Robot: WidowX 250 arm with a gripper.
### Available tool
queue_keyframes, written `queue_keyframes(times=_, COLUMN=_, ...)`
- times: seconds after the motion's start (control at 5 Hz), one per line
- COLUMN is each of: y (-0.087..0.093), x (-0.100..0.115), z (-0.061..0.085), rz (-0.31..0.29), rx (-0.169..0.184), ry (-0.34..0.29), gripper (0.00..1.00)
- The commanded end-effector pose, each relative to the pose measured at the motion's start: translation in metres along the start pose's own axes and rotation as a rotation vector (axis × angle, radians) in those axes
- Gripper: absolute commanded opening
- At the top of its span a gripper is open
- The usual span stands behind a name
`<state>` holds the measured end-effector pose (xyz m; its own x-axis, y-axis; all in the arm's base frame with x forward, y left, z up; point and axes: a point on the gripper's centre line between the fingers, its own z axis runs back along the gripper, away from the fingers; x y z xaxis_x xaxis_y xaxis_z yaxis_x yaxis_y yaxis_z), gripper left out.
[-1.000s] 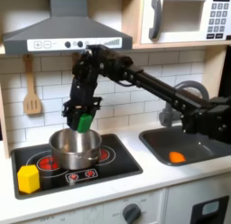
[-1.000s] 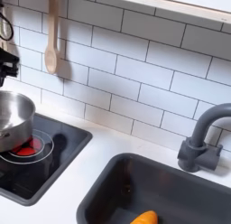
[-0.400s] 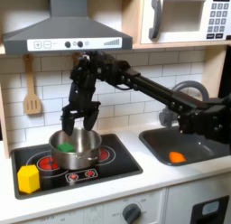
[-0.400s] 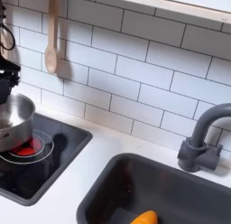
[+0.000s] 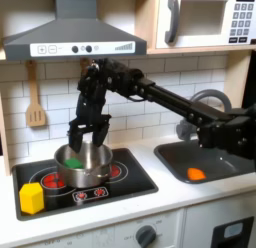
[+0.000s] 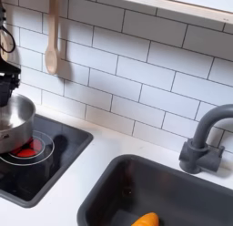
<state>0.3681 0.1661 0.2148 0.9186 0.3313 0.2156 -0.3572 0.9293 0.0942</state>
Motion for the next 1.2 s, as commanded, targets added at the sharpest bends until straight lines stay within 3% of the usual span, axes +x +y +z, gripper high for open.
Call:
queue_keyframes(times=0.0, y=0.017, x=-0.011, z=-0.005, rz=0.077, rx=0.022, ry=0.031, gripper=1.0)
queue_keyframes(times=0.2, y=0.024, x=-0.016, z=0.003, rz=0.122, rx=0.027, ry=0.025, gripper=1.0)
queue_keyframes(times=0.4, y=0.021, x=-0.018, z=0.007, rz=0.125, rx=0.03, ry=0.018, gripper=1.0)
queue_keyframes(times=0.6, y=0.017, x=-0.025, z=0.004, rz=0.104, rx=0.011, ry=0.029, gripper=1.0)
queue_keyframes(times=1.0, y=-0.009, x=-0.021, z=0.003, rz=-0.056, rx=-0.034, ry=0.011, gripper=1.0)
